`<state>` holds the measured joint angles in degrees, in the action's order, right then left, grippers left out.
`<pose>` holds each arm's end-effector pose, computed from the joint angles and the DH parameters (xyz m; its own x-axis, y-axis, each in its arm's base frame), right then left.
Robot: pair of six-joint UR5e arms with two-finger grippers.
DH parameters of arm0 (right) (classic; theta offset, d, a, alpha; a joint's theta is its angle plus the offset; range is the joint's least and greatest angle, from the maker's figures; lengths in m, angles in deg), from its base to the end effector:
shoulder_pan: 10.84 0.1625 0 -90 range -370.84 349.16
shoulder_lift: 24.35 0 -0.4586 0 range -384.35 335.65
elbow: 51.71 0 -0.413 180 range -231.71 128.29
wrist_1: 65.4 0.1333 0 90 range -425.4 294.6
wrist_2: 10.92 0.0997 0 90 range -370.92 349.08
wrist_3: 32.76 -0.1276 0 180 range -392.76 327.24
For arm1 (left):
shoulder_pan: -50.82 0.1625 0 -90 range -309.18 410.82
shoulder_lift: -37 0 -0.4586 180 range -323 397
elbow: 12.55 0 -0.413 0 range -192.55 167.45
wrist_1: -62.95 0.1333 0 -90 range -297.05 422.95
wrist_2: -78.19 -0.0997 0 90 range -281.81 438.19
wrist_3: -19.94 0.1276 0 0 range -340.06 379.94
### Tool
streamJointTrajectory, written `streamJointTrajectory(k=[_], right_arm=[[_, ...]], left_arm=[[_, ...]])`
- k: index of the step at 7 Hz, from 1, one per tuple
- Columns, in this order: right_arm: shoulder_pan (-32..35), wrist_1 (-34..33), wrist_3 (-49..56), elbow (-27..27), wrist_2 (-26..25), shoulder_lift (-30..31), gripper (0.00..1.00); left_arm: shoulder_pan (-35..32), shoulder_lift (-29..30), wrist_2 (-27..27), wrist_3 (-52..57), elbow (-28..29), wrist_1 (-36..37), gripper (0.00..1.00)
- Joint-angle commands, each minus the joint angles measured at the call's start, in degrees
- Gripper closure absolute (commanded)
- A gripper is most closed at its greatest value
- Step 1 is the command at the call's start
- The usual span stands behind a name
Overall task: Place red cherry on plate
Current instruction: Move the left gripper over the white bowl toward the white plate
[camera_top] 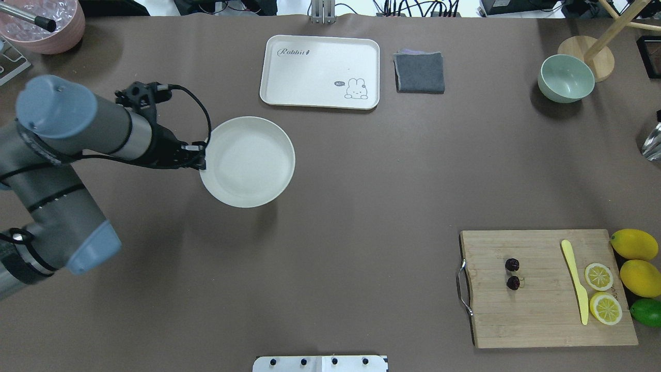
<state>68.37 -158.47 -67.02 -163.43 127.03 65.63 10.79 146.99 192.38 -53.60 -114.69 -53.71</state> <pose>-0.0568 -0.5039 0.5172 0.6068 0.2273 0.7616 -0.1987 0.9712 -0.1315 0.4515 -0.4851 0.3489 0.4707 -0.0578 -0.8804 0.1929 0.9805 0.0387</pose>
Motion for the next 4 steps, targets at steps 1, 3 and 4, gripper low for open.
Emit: streamJointTrajectory(k=[1, 3, 4], right_arm=[[-7.55, 1.39, -11.39, -4.55, -1.36, 0.46, 0.00], [-16.32, 14.70, -27.71, -3.78, -7.50, 0.46, 0.00], [-19.50, 15.54, -30.57, -3.94, -8.91, 0.20, 0.00]], left_arm=[[11.15, 4.09, -10.00, -8.08, -0.52, 2.57, 1.00], [15.84, 8.03, -14.42, -11.69, 0.27, 5.90, 1.00], [16.21, 8.84, -15.31, -11.80, 1.23, 6.09, 1.00]])
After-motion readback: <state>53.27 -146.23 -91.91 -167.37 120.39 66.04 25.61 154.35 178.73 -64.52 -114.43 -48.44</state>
